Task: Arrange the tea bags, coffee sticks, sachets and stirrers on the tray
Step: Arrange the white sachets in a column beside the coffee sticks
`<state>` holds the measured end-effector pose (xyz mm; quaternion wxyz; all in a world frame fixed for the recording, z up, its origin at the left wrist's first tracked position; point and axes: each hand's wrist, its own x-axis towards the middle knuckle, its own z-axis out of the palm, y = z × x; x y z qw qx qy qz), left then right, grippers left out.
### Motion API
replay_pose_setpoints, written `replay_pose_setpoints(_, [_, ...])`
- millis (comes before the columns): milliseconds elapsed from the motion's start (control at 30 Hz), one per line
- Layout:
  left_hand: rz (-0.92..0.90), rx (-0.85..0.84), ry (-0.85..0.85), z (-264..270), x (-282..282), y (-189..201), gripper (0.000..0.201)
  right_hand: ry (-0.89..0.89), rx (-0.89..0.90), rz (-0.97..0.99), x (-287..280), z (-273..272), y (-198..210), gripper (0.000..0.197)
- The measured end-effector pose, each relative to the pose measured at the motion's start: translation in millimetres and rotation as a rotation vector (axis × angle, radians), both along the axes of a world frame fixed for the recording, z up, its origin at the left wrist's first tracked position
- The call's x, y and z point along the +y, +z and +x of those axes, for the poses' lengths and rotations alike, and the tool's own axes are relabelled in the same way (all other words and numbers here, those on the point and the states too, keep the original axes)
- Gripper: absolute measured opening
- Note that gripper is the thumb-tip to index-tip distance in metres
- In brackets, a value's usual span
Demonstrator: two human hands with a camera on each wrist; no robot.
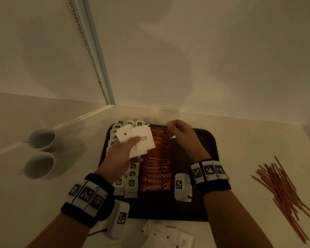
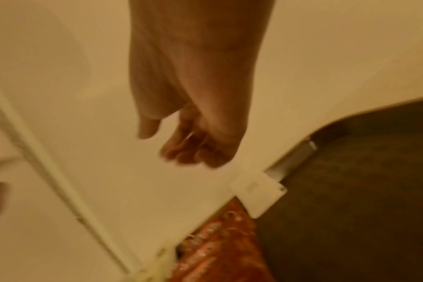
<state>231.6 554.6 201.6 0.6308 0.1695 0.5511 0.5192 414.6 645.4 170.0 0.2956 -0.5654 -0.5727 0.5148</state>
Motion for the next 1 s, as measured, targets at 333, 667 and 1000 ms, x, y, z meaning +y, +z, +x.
replay_pose_setpoints(333, [0.080,0.170,-0.136,8.9,4.3,-1.6,0.014,0.162,0.218,-0.096,-41.8,-13.0,36.2,0.015])
replay_pose_setpoints(667, [0.064,0.160,-0.110,20.5,2.1,-4.1,0.023,0.109,0.208,-0.073,-46.9,-9.0,27.8,0.030])
replay_pose_setpoints(1000, [-0.060,-0.014,-0.057,4.2,-5.6,-10.7,0.016,-0.317,0.234,-0.174,-10.1,47.0,-21.2,0.020])
